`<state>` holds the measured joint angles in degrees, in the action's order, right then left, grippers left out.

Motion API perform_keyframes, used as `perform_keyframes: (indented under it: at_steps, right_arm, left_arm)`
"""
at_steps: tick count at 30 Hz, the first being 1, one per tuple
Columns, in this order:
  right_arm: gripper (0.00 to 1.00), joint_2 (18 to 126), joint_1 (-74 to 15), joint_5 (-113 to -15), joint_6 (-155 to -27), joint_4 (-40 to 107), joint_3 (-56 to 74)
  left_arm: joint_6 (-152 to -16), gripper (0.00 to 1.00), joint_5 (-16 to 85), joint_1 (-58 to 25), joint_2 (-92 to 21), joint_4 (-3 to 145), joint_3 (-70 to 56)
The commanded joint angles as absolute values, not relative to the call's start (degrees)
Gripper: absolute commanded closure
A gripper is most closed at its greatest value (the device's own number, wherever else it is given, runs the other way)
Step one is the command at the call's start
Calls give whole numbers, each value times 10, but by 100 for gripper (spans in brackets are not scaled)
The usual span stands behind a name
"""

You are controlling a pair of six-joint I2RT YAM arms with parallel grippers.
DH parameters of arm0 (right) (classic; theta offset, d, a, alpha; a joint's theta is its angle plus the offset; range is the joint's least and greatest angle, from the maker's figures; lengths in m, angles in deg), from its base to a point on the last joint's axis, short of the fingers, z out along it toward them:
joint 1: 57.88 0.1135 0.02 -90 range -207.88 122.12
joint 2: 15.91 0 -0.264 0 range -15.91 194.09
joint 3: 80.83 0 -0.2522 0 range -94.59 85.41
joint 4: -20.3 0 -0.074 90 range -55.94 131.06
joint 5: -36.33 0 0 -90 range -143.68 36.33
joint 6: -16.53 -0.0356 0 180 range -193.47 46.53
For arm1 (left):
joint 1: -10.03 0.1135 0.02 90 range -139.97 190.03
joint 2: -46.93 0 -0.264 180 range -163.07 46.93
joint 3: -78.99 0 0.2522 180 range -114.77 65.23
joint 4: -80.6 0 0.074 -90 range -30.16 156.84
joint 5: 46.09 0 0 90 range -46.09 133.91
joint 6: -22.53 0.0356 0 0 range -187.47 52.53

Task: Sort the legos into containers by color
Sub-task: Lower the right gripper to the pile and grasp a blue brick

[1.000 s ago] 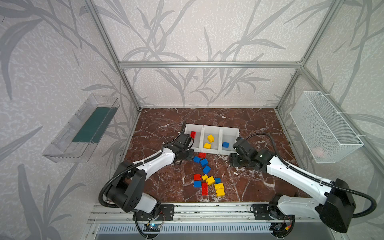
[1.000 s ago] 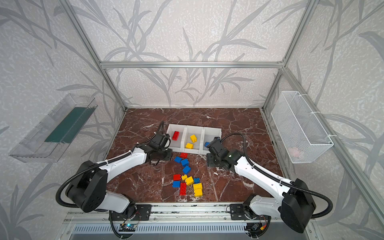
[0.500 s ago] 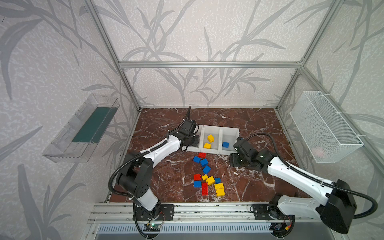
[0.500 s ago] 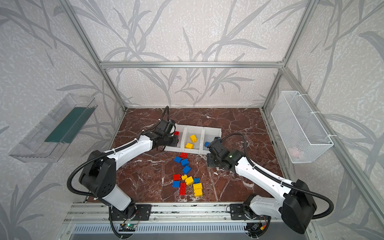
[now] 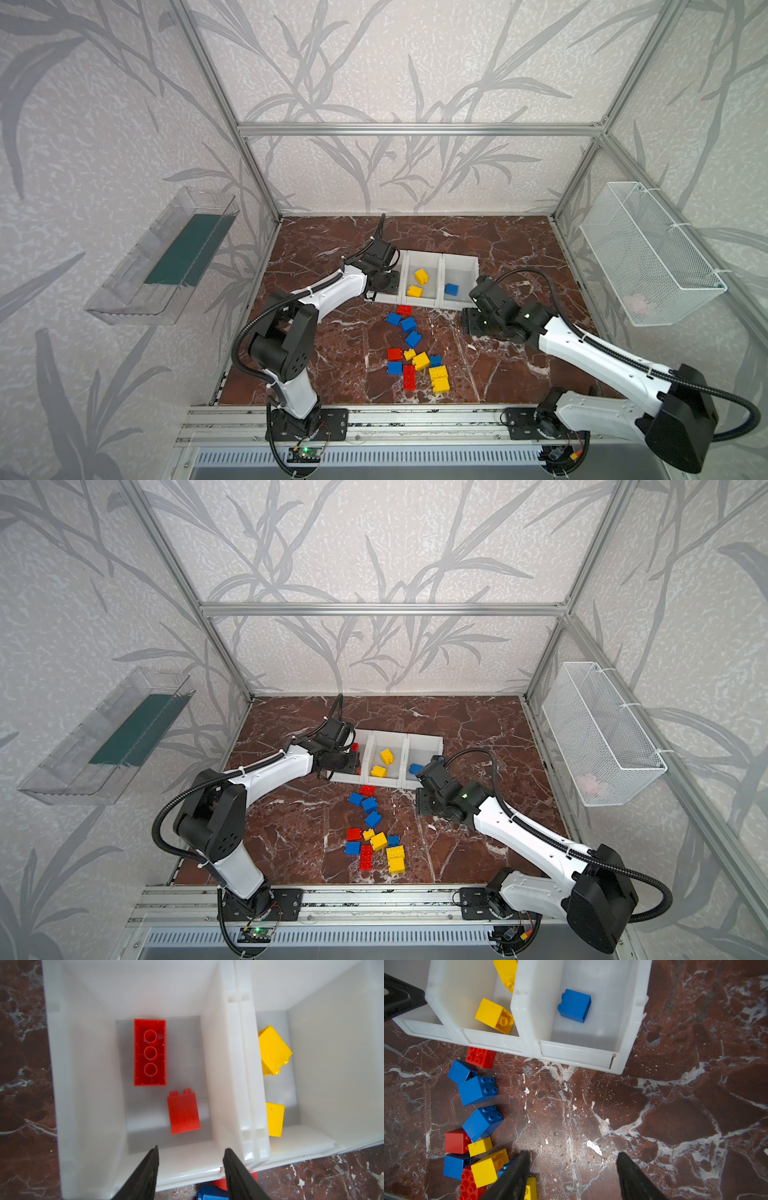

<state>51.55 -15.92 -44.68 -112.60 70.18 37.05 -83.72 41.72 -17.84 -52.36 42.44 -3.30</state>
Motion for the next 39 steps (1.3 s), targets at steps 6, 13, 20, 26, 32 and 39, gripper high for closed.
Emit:
perform_keyframes:
  at_steps: [6, 13, 20, 26, 32, 39]
  right_arm:
    - [33, 507, -155, -437, -1131, 710, 376]
    - [33, 517, -150, -441, -1128, 706, 372]
    - [33, 560, -126, -446, -1114, 709, 349]
    - [32, 629, -77, -447, -1109, 704, 305]
    - [32, 712, -20, -467, -1103, 677, 263]
    - [30, 806, 3, -501, -1058, 676, 191]
  left_arm:
    - [-845, 45, 435, -176, -475, 417, -6]
    - [-860, 44, 446, -175, -423, 415, 38]
    - [-907, 43, 463, -173, -318, 439, 138]
    - [-930, 41, 486, -171, -226, 450, 224]
    - [-956, 40, 488, -172, -180, 441, 259]
    - [-963, 40, 480, -172, -169, 436, 266]
